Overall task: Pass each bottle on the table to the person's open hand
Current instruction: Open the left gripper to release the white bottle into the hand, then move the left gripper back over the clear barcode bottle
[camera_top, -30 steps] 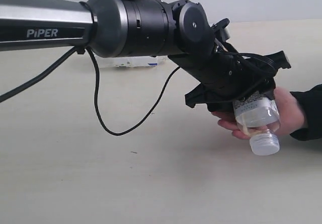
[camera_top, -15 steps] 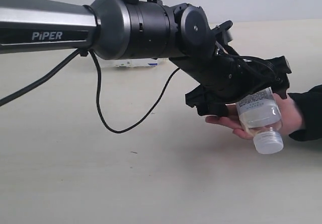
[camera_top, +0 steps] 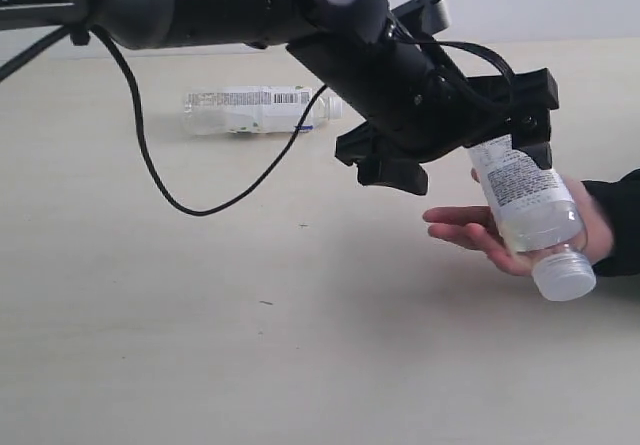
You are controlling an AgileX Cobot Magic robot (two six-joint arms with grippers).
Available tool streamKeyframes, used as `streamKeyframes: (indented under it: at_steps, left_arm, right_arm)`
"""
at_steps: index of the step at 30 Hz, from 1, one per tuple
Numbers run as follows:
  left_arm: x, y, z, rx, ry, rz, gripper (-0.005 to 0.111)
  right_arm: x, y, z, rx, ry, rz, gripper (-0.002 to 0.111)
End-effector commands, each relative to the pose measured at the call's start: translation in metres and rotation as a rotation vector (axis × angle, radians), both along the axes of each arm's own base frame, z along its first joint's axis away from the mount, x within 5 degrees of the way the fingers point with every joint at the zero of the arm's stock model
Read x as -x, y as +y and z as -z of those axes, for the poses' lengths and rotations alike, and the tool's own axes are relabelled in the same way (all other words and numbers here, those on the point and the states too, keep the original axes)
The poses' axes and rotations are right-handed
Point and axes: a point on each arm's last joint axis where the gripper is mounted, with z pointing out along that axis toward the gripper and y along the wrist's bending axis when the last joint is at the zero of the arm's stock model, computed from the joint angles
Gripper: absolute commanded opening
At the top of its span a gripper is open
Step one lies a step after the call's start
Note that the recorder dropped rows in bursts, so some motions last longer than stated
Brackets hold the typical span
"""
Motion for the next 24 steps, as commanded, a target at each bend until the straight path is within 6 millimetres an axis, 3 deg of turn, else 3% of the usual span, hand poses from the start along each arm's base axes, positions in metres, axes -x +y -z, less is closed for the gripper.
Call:
streamKeyframes:
  at_steps: [1, 15, 17, 20, 21, 22, 24]
  left_arm:
    - [0.000, 0.013, -0.025, 0.000, -0.071, 0.060, 0.100]
    - [0.018, 0.040, -0.080, -0.019, -0.288, 0.293, 0.097]
    - [0.021, 0.043, -0.082, -0.039, -0.295, 0.332, 0.082]
    - [0.025, 0.049, -0.073, -0.057, -0.298, 0.341, 0.035]
    - [0.026, 0.051, -0.068, -0.068, -0.295, 0.342, 0.024]
    - [0.027, 0.054, -0.062, -0.078, -0.294, 0.336, 0.003]
    - [0.030, 0.059, -0.051, -0.096, -0.305, 0.338, 0.000]
  right_arm:
    - [0.000, 0.000, 0.000, -0.002, -0.008, 0.009, 0.000]
    - [0.000, 0.000, 0.000, -0.002, -0.008, 0.009, 0.000]
    - [0.000, 0.000, 0.000, -0.002, -0.008, 0.009, 0.000]
    - [0.000, 0.000, 0.000, -0.002, -0.008, 0.009, 0.000]
    - [0.000, 0.000, 0.000, -0.002, -0.008, 0.009, 0.000]
    - [0.000, 0.000, 0.000, -0.002, -0.008, 0.009, 0.000]
    - [0.000, 0.000, 0.000, -0.002, -0.008, 0.009, 0.000]
